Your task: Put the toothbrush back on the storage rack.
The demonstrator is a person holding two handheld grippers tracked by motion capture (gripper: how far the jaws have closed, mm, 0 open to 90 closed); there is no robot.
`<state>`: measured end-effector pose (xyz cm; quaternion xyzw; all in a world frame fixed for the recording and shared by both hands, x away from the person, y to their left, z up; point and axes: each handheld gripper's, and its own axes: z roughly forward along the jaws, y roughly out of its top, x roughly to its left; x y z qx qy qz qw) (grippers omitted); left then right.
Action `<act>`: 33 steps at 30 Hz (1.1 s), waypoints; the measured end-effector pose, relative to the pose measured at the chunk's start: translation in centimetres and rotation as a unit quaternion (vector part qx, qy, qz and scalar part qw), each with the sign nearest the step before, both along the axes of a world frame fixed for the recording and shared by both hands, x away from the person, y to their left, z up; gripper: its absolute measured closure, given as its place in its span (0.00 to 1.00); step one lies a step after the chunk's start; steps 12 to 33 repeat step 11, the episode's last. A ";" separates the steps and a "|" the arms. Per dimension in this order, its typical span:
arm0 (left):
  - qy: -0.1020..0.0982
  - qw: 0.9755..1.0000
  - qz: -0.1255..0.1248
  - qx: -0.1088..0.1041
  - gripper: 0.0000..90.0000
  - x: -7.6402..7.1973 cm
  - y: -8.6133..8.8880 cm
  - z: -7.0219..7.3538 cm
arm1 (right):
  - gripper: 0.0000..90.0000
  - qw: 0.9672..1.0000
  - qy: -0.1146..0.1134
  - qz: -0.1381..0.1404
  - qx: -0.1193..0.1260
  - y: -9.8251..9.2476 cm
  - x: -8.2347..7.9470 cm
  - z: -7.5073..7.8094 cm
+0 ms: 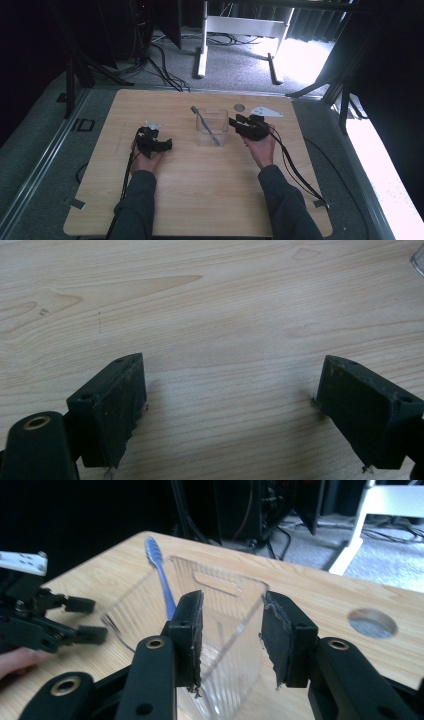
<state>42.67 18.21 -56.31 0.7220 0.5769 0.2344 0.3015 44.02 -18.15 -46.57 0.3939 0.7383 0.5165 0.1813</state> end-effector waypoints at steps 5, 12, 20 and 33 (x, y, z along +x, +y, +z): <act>0.000 1.000 0.000 0.000 0.14 0.0 0.0 0.0 | 0.62 0.999 0.035 -0.020 -0.028 -0.7 0.2 -0.3; 0.000 1.000 0.000 0.000 0.14 0.0 0.0 0.0 | 0.61 0.996 0.040 -0.039 -0.067 -1.6 -0.5 -0.9; 0.000 1.000 0.000 0.000 0.14 0.0 0.0 0.0 | 0.61 0.996 0.040 -0.039 -0.067 -1.6 -0.5 -0.9; 0.000 1.000 0.000 0.000 0.14 0.0 0.0 0.0 | 0.61 0.996 0.040 -0.039 -0.067 -1.6 -0.5 -0.9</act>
